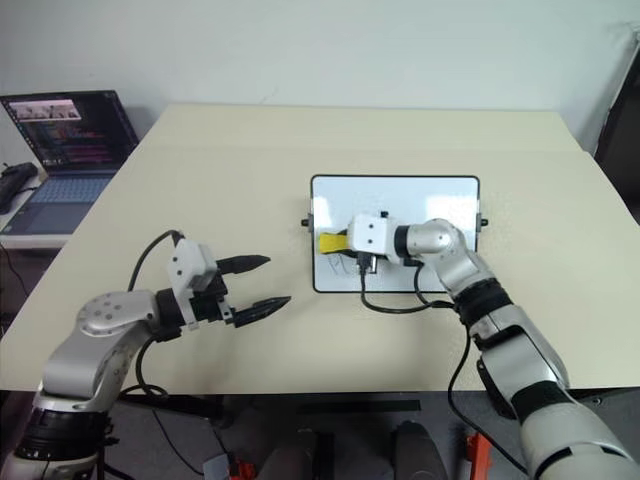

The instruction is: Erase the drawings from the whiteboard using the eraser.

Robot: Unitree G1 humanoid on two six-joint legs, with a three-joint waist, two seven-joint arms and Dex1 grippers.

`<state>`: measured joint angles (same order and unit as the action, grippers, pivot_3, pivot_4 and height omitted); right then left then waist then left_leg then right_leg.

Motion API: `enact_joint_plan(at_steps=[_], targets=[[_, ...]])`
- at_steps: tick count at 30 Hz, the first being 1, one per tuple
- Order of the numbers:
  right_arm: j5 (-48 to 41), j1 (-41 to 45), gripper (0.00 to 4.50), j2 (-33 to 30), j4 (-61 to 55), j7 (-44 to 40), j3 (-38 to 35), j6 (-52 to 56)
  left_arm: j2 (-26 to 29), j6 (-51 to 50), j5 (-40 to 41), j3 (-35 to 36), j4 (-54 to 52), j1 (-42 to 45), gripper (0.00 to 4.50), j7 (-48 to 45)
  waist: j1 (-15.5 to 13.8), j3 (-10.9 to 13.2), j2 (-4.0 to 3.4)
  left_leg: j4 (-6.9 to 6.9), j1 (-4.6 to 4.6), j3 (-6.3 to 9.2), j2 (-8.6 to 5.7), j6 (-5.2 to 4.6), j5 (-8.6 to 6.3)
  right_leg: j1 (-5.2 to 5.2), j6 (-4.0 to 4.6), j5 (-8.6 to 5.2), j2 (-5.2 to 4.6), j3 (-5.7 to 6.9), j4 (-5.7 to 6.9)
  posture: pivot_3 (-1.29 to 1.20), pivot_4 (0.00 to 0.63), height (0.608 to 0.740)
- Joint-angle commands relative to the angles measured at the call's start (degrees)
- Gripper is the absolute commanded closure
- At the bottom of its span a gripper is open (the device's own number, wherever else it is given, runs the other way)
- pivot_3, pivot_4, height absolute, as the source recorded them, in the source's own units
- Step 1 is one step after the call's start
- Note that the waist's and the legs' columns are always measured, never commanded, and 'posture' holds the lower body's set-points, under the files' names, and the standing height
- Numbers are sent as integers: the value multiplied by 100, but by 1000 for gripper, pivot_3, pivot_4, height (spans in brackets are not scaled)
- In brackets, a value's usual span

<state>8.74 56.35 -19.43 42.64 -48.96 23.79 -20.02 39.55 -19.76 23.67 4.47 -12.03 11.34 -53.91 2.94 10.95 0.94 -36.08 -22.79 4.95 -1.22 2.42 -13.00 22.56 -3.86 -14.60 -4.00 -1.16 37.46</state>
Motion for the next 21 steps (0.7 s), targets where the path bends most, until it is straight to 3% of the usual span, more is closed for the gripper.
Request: enact_joint_plan(at_steps=[1, 9, 16, 21], targets=[[248, 60, 3524, 38, 419, 137, -23, -209, -13, -63, 116, 92, -275, -19, 0, 73, 5, 0, 0, -1, 4, 0, 0, 1, 0, -2, 0, 0, 0, -1, 8, 0, 150, 740], [572, -213, 3524, -59, 621, -225, 216, -410, 54, -151, 161, 134, -367, -44, 0, 71, 17, -1, 1, 0, 96, -1, 2, 1, 3, -69, 22, -17, 2, -3, 38, 0, 150, 740], [845, -528, 3524, -322, 509, -584, 468, -400, 127, -342, 231, 97, -486, 222, 0, 72, 11, -7, 6, -1, 118, 7, 4, -4, 8, -91, 27, -23, 5, 2, 45, 0, 150, 740], [974, -328, 3524, -324, 602, -179, 370, -427, 140, -355, 194, 54, -446, 283, 0, 25, -4, -8, 8, 0, 165, 7, 4, -4, 8, -137, 14, -45, 4, 0, 44, 0, 150, 740]])
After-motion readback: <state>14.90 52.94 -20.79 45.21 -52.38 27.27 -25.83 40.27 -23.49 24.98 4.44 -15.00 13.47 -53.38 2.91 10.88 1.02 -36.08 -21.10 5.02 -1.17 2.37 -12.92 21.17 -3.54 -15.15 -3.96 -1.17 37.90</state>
